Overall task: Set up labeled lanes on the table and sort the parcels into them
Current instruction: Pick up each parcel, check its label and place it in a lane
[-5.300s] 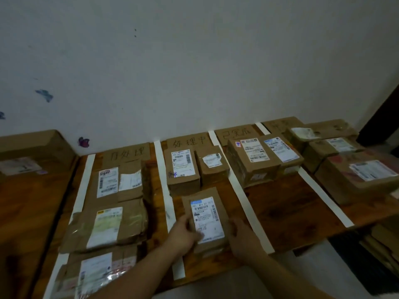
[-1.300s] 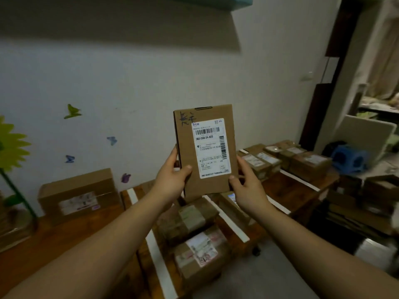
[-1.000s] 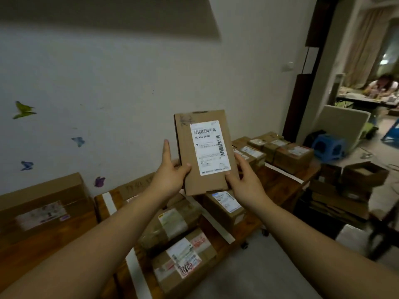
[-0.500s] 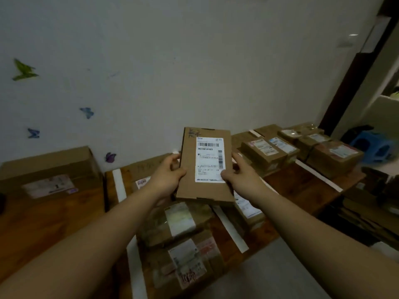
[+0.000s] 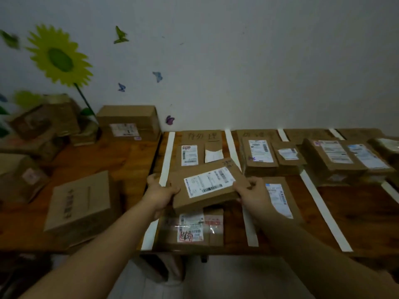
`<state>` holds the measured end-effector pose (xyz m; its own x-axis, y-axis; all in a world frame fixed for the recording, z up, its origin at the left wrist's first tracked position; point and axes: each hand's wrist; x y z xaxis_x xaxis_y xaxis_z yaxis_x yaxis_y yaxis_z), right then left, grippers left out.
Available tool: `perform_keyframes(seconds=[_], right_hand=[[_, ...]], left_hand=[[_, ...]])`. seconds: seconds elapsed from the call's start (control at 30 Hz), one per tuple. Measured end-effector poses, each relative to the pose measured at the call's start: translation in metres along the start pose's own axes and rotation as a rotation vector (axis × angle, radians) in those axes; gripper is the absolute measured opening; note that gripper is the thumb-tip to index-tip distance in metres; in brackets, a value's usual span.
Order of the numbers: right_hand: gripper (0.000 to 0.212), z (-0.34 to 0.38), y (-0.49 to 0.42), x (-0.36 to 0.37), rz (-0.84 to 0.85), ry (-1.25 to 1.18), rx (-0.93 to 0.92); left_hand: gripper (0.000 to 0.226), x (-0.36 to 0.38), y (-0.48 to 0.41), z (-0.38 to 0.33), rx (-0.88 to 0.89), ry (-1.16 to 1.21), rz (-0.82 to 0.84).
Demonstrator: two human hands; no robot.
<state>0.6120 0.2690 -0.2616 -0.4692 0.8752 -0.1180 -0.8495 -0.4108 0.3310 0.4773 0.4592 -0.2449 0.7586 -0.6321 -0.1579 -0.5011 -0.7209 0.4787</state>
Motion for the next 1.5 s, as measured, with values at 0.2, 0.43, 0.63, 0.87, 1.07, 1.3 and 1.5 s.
perform_keyframes(seconds=[0.2, 0.43, 0.63, 0.87, 1.07, 1.3, 1.5], right_hand=[[0.042, -0.073, 0.043, 0.022, 0.112, 0.272, -0.085], [0.062, -0.12, 0.065, 0.039, 0.163, 0.663, -0.22], [0.068, -0.125, 0.059, 0.04, 0.186, 0.708, -0.178], [0.063, -0.095, 0.045, 0.048, 0.104, 0.935, -0.322], [0.059, -0.013, 0.04, 0.124, 0.269, 0.967, -0.463], [0.06, 0.029, 0.07, 0.267, 0.385, 0.972, -0.484], [0.058, 0.049, 0.096, 0.378, 0.465, 0.993, -0.477]], left_hand=[[0.037, -0.017, 0.01, 0.062, 0.091, -0.362, -0.078], [0.058, -0.034, 0.017, 0.1, 0.232, -0.668, -0.022], [0.063, -0.041, 0.009, 0.106, 0.252, -0.827, 0.112], [0.07, -0.053, 0.008, 0.084, 0.268, -0.876, 0.097], [0.069, -0.148, 0.014, 0.046, 0.314, -0.881, -0.037], [0.071, -0.314, -0.006, 0.029, 0.272, -0.887, -0.199], [0.074, -0.441, -0.011, 0.026, 0.154, -0.803, -0.256]])
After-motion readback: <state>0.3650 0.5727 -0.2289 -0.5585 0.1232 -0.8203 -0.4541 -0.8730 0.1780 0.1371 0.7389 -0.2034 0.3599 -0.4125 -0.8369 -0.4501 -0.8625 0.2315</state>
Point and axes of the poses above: each hand's wrist, its own y-axis away from the middle knuckle, its own x-axis out of the palm, z = x × y, and after that the axes turned 2 degrees about y, right-handed
